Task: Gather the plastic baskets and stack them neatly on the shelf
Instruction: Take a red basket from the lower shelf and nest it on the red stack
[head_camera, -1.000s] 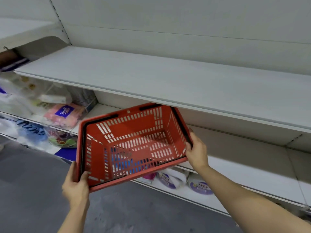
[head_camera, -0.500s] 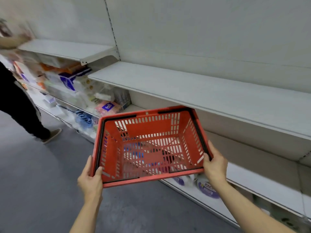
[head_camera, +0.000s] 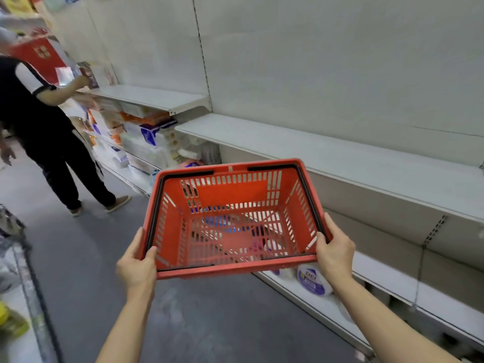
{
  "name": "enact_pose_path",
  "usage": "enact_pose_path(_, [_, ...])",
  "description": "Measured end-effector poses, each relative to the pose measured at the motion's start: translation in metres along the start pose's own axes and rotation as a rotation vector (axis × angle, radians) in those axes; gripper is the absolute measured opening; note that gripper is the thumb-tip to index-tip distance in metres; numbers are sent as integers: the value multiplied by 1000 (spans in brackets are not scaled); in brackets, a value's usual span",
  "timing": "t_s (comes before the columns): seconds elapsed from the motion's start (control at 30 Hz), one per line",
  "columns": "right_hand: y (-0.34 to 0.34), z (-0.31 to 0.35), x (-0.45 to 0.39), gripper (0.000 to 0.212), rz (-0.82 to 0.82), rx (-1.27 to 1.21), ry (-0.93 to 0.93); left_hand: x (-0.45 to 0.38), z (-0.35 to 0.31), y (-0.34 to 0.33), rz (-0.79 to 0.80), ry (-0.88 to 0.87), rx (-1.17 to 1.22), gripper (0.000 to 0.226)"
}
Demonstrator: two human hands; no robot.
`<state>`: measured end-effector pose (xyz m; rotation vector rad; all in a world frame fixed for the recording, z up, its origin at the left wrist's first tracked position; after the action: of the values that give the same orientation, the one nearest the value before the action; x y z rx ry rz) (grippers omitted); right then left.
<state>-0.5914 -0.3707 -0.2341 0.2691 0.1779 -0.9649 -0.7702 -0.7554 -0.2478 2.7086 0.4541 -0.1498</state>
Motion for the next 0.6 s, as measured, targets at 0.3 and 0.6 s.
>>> enact_pose_path(0.3, [68, 74, -2, 56, -177, -73, 109, 4, -112, 2, 45, -211, 115, 56])
enact_pose_path(0.6, [210, 130, -9, 51, -392, -55, 264, 70, -232, -61, 198, -412, 256, 59])
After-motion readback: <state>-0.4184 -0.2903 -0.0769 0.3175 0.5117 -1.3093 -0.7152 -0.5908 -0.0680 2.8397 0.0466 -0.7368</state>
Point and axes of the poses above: each hand's wrist, its own x-axis away from the middle knuckle, its own y-axis out of the back of the hand, z = x × y, the point moved 4 cm from there along -x, towards the middle knuckle, and after that the axes turned 13 degrees about -x, right-handed, at the moved point
